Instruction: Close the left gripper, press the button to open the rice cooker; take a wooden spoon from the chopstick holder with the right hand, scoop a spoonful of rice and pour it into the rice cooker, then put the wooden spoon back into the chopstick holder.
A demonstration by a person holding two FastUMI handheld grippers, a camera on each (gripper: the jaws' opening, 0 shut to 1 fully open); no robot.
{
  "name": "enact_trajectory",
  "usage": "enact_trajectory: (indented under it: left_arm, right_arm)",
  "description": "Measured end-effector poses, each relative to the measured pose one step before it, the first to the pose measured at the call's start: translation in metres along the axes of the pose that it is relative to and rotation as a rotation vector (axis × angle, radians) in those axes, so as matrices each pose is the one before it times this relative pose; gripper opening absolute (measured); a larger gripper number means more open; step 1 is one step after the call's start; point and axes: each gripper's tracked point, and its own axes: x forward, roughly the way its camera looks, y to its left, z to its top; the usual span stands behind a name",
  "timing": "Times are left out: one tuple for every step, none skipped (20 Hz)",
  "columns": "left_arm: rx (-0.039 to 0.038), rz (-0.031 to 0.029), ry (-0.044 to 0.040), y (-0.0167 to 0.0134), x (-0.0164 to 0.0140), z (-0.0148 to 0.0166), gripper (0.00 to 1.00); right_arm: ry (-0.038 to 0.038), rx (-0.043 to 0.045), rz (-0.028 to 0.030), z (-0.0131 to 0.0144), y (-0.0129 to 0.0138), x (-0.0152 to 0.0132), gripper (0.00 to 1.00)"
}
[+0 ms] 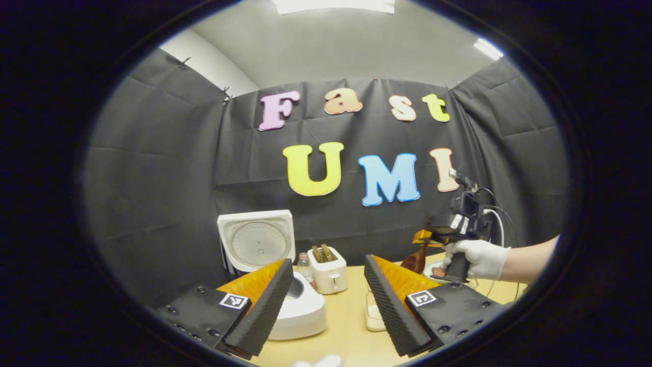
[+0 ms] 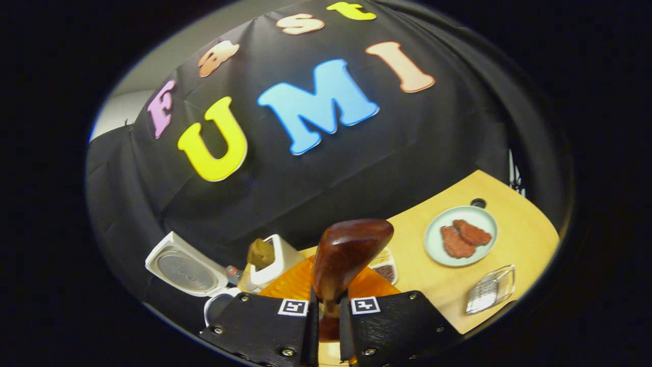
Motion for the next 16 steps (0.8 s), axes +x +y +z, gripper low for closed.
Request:
enact_trajectory:
  left_arm:
    - [0.00477, -0.00684, -0.00191, -0.00871, 0.00128, 0.0019, 0.99]
    - [0.00504, -0.01016, 0.00104, -0.01026, 0.00077, 0.00163, 0.99]
    - [0.00729, -0.00893, 0.00084, -0.00952, 0.00137, 0.0023, 0.99]
    - [0.00589, -0.00984, 0.00273, -0.00915, 0.00237, 0.00134, 0.99]
    - [0.00171, -0.00797, 0.00597, -0.00909, 0.00156, 0.00073, 0.99]
    - [-0.00129, -0.00784, 0.00401, -0.00683, 0.00125, 0.00106, 0.99]
    - [0.00494, -0.00524, 0.0022, -0.00759, 0.00078, 0.00134, 0.99]
    - [0.00963, -0.00079, 0.00078, -0.00451, 0.00173, 0.00204, 0.98]
    - [0.01017, 0.00068, 0.00143, -0.00457, 0.00102, 0.00206, 0.96]
    - [0.00677, -0.00049, 0.00205, -0.00558, 0.00199, 0.00156, 0.95]
    - [0.00575, -0.00049, 0.00369, -0.00508, 0.00032, 0.00034, 0.95]
    - [0.00873, 0.00263, 0.0045, -0.0035, 0.00003, -0.00013, 0.95]
    - [0.00808, 0.00373, 0.00362, -0.00269, 0.00021, 0.00087, 0.95]
    - [0.00437, 0.0018, 0.00496, -0.00269, -0.00012, -0.00102, 0.95]
    - [0.00252, 0.00145, 0.0017, -0.00215, -0.00045, 0.00138, 0.95]
    - [0.00572, 0.00118, 0.00536, -0.00181, 0.00037, -0.00019, 0.95]
  right_arm:
    - [-0.00836, 0.00867, -0.03402, 0.00788, -0.0271, -0.00653, 0.16]
    - [-0.00708, 0.00825, -0.03341, 0.0055, -0.02694, -0.00275, 0.16]
    - [-0.0035, 0.01331, -0.02787, 0.00483, -0.02586, -0.00269, 0.16]
    - [-0.00371, 0.01151, -0.02661, 0.0041, -0.02426, -0.00354, 0.16]
    - [0.00059, 0.01364, -0.02505, 0.00227, -0.02141, -0.00128, 0.16]
    - [0.00214, 0.00642, -0.02251, -0.00189, -0.01765, 0.00206, 0.16]
    - [-0.00072, 0.00375, -0.02249, -0.00026, -0.01711, 0.00128, 0.16]
    - [0.00417, 0.0017, -0.0226, -0.00089, -0.01668, 0.00098, 0.16]
    - [0.00326, 0.00125, -0.01352, 0.00168, -0.01194, 0.00283, 0.16]
    - [0.00584, 0.00617, -0.00776, -0.00221, -0.00799, 0.00126, 0.16]
    - [0.01307, 0.00993, -0.00061, -0.00427, -0.00477, 0.00201, 0.16]
    - [0.00992, 0.00359, 0.00292, -0.00543, -0.00214, 0.00293, 0.17]
    - [0.00758, -0.00686, -0.00822, -0.00477, -0.00339, 0.00267, 0.17]
    - [0.00621, -0.01398, -0.00634, -0.00518, -0.00284, 0.00306, 0.16]
    - [0.00707, -0.00895, 0.00296, -0.00561, -0.00173, 0.00314, 0.16]
    - [0.01252, -0.00021, 0.00289, -0.00563, -0.00106, 0.00086, 0.16]
